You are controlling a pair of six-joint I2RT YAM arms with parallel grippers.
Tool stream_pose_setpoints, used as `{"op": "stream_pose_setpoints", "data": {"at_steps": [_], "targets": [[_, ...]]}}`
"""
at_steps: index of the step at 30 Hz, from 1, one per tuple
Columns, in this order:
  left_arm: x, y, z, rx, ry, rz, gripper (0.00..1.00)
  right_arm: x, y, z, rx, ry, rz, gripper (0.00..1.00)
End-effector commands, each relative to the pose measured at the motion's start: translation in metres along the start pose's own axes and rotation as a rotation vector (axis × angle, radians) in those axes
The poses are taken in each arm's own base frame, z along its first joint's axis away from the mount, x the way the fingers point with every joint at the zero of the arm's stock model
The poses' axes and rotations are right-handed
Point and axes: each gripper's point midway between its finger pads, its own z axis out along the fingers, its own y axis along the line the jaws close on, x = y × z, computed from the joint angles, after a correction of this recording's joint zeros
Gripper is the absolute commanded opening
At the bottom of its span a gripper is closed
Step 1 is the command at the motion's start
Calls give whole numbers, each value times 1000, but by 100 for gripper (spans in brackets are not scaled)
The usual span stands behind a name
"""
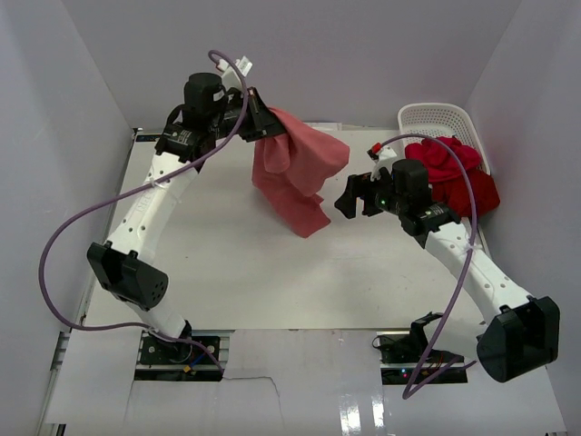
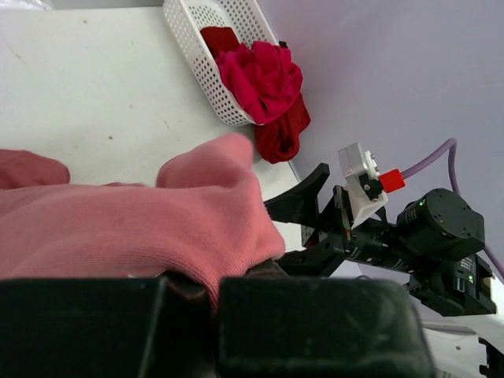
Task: Fold and stack the t-shirts
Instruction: Move the tshirt to the center of the board, then flatten out the tshirt
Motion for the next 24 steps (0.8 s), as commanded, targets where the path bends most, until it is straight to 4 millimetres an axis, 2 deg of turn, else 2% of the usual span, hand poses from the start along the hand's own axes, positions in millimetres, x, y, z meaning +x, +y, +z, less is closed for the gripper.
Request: {"op": "stream_pose_setpoints", "data": {"at_steps": [1,2,3,5,6,7,8,9,10,12,17,18,20,21,23,24], "targets": [[-15,-12,-34,3,-51,-14,10,-16,14,-4,-68,-60,-14,91],[-3,5,-33,-29,-26,-42,15,-12,14,-3,-72,-51,-7,91],[4,12,-33,-45,-14,-55,25,-9,15,-1,-80,-43,-5,91],[19,31,-38,-109,-9,-71,34,0,16,2,-98,-29,3,92],[22,37,-41,-135,-17,-66,43,4,16,5,-106,-20,9,92],[21,45,-46,-176,-39,-49,68,7,20,7,-122,-12,7,91],[28,52,-48,-202,-35,-46,76,10,21,9,-125,-12,6,92],[26,50,-57,-214,-56,-32,82,15,21,13,-129,1,11,92],[26,52,-60,-233,-63,-28,98,19,24,16,-144,7,12,91],[28,58,-66,-259,-71,-15,98,24,26,28,-162,23,22,92],[28,83,-86,-400,-91,-10,98,42,55,56,-221,100,-4,92],[33,91,-88,-415,-81,-21,98,49,65,66,-240,126,-16,92],[36,103,-93,-431,-75,-31,98,59,69,79,-232,159,-22,92],[39,107,-93,-437,-63,-23,98,66,70,92,-236,175,-24,93],[48,119,-92,-464,-43,-29,98,65,83,106,-245,186,-45,95],[51,124,-93,-479,-38,-29,98,75,84,119,-237,220,-46,95]]}}
